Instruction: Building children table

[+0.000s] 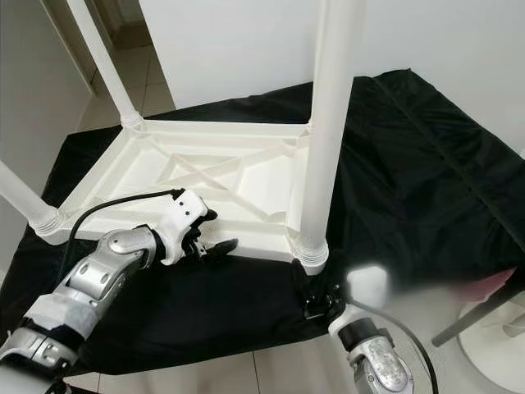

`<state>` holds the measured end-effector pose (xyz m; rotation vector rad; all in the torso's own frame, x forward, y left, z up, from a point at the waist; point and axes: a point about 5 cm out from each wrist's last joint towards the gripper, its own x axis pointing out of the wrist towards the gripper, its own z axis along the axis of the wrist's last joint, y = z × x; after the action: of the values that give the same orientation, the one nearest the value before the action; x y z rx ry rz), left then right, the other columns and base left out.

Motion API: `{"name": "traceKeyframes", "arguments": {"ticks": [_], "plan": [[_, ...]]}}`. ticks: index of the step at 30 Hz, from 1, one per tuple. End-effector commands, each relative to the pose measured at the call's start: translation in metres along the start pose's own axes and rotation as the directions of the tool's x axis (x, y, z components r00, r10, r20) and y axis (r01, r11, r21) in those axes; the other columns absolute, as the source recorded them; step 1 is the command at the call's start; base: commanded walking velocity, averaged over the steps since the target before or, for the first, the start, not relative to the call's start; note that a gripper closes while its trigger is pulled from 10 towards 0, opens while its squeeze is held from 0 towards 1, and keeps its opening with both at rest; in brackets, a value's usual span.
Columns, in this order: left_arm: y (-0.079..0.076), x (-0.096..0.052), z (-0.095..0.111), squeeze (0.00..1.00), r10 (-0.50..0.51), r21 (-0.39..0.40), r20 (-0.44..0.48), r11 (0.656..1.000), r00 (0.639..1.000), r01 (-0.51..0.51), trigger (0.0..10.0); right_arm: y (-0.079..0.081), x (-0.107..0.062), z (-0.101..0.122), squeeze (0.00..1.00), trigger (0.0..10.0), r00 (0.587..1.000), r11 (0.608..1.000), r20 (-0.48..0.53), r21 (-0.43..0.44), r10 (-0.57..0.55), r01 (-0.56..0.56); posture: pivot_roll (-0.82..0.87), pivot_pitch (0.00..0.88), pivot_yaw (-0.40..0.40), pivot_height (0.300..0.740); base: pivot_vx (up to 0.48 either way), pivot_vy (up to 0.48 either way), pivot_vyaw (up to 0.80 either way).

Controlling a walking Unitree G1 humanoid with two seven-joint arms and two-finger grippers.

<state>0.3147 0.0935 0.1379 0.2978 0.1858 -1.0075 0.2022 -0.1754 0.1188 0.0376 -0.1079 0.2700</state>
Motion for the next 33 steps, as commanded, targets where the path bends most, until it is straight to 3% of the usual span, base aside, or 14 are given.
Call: {"name": "traceKeyframes", "arguments": {"ticks": [1,7,10,11,21,22,23,24,25,33], "plan": [[-0.012,-0.007,-0.003,0.00,-0.209,0.011,-0.004,0.978,0.978,0.209,10.0,0.004,-0.002,-0.004,0.00,10.0,1.000,1.000,-0.012,0.007,0.009,-0.009,-0.18,0.049,0.143,0.740,0.000,0.000,0.00],[-0.024,-0.011,-0.007,0.00,-0.283,0.027,-0.015,0.959,0.959,0.283,10.0,0.005,-0.001,-0.004,0.00,10.0,1.000,1.000,-0.012,0.002,0.013,-0.013,-0.18,0.051,0.143,0.740,0.000,0.000,0.00],[-0.023,-0.008,-0.012,0.00,-0.252,0.034,-0.052,0.967,0.966,0.254,10.0,0.005,-0.002,-0.004,0.00,10.0,1.000,1.000,-0.012,0.001,0.014,-0.014,-0.18,0.050,0.142,0.740,0.000,0.000,0.00],[-0.018,-0.004,-0.016,0.00,-0.195,0.027,-0.087,0.980,0.977,0.198,10.0,0.005,-0.002,-0.005,0.00,10.0,1.000,1.000,-0.013,0.001,0.015,-0.015,-0.18,0.051,0.139,0.740,0.000,0.000,0.00],[-0.009,0.005,-0.018,0.00,-0.105,0.024,-0.135,0.994,0.985,0.109,10.0,0.005,-0.001,-0.005,0.00,10.0,1.000,1.000,-0.015,-0.005,0.021,-0.021,-0.18,0.050,0.141,0.740,0.000,0.000,0.00],[-0.008,0.006,-0.018,0.00,-0.102,0.026,-0.139,0.994,0.985,0.107,7.1,0.005,-0.001,-0.005,0.00,10.0,1.000,1.000,-0.015,-0.006,0.020,-0.020,-0.18,0.050,0.141,0.740,0.000,0.000,0.00],[-0.008,0.006,-0.018,0.00,-0.102,0.026,-0.139,0.994,0.985,0.107,7.1,0.005,-0.001,-0.005,0.00,10.0,1.000,1.000,-0.015,-0.006,0.020,-0.020,-0.18,0.050,0.141,0.740,0.000,0.000,0.00],[-0.009,0.007,-0.019,0.00,-0.103,0.034,-0.145,0.993,0.984,0.109,2.7,0.005,-0.001,-0.005,0.00,10.0,1.000,1.000,-0.016,-0.008,0.018,-0.018,-0.18,0.050,0.141,0.740,0.000,0.000,0.00],[-0.009,0.008,-0.020,0.00,-0.104,0.037,-0.148,0.993,0.984,0.110,0.0,0.005,-0.002,-0.005,0.00,10.0,1.000,1.000,-0.017,-0.009,0.017,-0.017,-0.18,0.050,0.141,0.740,0.000,0.000,0.00],[-0.011,0.008,-0.022,0.00,-0.129,0.041,-0.163,0.990,0.978,0.137,0.0,0.005,-0.001,-0.006,0.00,10.0,1.000,1.000,-0.019,-0.010,0.014,-0.014,-0.18,0.057,0.147,0.740,0.000,0.000,0.00]]}}
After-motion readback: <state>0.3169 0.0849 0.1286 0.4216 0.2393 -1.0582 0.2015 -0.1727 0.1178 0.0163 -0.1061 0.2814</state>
